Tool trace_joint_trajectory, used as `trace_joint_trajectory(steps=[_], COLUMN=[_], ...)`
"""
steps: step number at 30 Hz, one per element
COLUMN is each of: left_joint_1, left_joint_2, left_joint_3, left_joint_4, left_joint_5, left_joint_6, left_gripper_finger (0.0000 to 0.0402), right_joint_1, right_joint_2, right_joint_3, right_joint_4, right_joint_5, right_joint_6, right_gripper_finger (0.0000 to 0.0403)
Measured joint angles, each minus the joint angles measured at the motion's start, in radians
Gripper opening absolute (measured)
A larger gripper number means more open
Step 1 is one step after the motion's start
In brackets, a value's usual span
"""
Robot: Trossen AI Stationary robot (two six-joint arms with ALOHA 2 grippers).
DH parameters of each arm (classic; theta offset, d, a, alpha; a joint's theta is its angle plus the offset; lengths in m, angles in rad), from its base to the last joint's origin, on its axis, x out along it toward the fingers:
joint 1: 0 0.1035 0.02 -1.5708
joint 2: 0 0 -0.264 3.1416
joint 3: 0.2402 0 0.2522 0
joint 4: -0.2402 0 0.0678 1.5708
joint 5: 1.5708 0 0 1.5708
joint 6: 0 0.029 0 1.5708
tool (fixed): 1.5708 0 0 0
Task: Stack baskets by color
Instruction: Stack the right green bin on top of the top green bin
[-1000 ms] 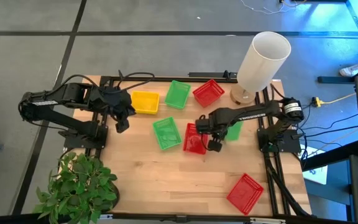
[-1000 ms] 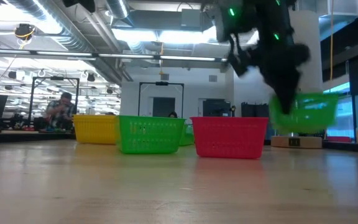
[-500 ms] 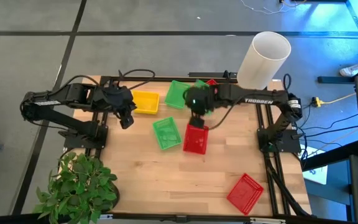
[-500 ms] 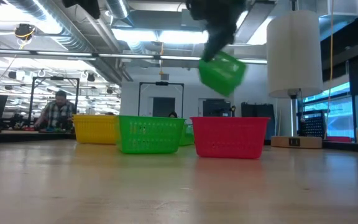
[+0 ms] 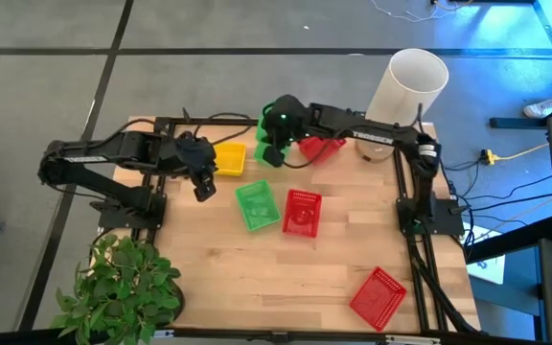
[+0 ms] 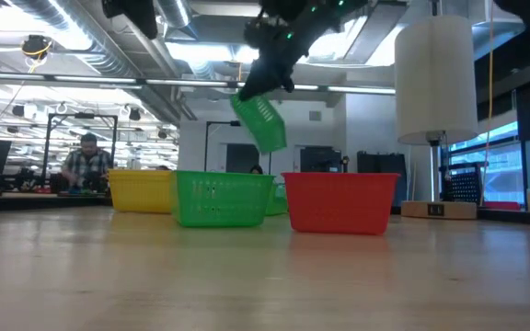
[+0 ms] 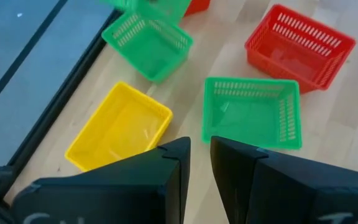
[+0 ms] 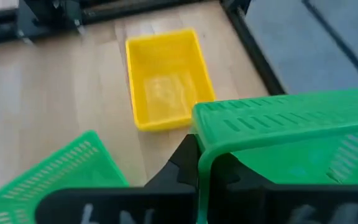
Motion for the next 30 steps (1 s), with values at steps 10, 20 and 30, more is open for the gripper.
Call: trace_joint_trajectory(steps=[10, 20, 30], left_joint_1=[0.003, 0.003, 0.003], left_joint_2=[0.008, 0.007, 0.007], left_joint_3=[0.002, 0.002, 0.002], left_joint_4=[0.003, 0.004, 0.004], left_joint_5=[-0.003, -0.004, -0.004], left_joint_6=[0.000, 0.000, 0.001], left_gripper_finger=[0.0055, 0.0055, 0.0055], right_joint_1=[-0.005, -0.020, -0.019], right_joint_2=[0.108, 0.179, 0.178], right_joint_3=[0.002, 0.002, 0.002], right_joint_4=[0.011, -0.034, -0.128], right_joint_5=[0.006, 0.020, 0.034], right_joint_6=[-0.018, -0.028, -0.040], right_gripper_finger=[0.0000, 0.0000, 0.0000])
